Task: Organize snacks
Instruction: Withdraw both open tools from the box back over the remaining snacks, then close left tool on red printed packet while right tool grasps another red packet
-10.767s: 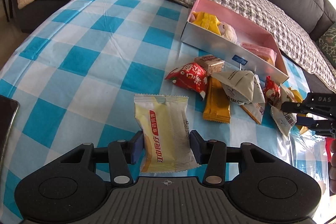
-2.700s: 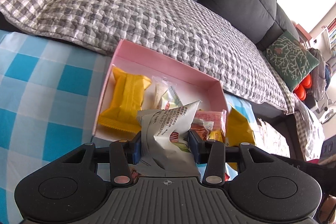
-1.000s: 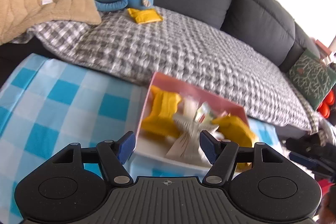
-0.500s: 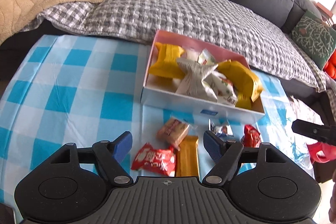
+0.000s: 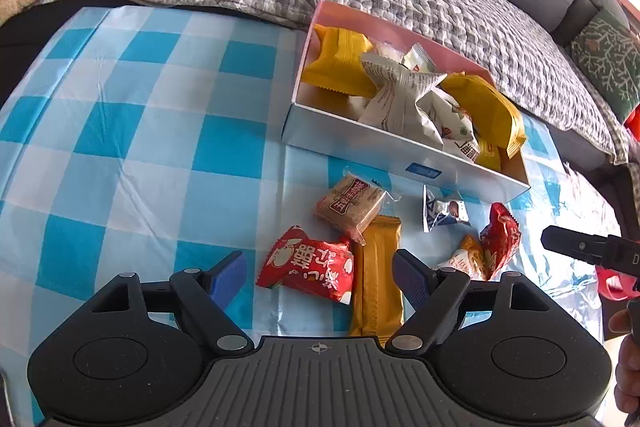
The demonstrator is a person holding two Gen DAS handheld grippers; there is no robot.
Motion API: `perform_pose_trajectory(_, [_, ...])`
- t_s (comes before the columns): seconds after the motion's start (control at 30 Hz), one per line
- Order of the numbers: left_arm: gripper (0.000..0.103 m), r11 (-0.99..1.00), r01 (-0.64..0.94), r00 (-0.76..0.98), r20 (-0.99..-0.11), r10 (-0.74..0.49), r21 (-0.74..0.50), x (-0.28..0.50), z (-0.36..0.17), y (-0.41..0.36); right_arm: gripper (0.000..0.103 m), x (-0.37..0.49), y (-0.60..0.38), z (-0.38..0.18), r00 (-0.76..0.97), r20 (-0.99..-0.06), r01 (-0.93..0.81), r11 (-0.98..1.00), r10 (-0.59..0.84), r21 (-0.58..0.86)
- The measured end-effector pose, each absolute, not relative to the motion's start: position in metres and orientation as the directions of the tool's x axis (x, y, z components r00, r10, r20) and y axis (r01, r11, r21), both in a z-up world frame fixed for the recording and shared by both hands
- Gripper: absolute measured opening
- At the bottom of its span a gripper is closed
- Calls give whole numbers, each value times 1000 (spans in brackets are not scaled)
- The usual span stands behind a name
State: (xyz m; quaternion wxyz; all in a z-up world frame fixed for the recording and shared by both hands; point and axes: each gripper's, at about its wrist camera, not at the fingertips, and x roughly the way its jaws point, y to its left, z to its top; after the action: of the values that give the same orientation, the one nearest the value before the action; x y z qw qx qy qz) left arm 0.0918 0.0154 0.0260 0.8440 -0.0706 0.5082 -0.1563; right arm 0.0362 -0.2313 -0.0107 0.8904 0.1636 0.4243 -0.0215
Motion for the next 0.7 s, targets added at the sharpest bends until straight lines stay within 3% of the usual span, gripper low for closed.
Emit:
perform_pose_trajectory(0.23, [81, 944, 218, 433, -843, -320, -247, 92, 20, 9, 91, 39, -227, -12, 633, -768, 158, 956, 93, 246])
perform_pose_trajectory(0.4, [81, 944, 231, 417, -852, -316, -236, 94, 14, 4, 75, 42, -226, -16, 620, -778, 146, 960, 100, 240])
perform_pose_trajectory(0.7, [78, 942, 230, 415, -850, -324, -246, 96, 12, 2, 72, 47, -222, -22, 608, -785, 118, 964, 118, 237])
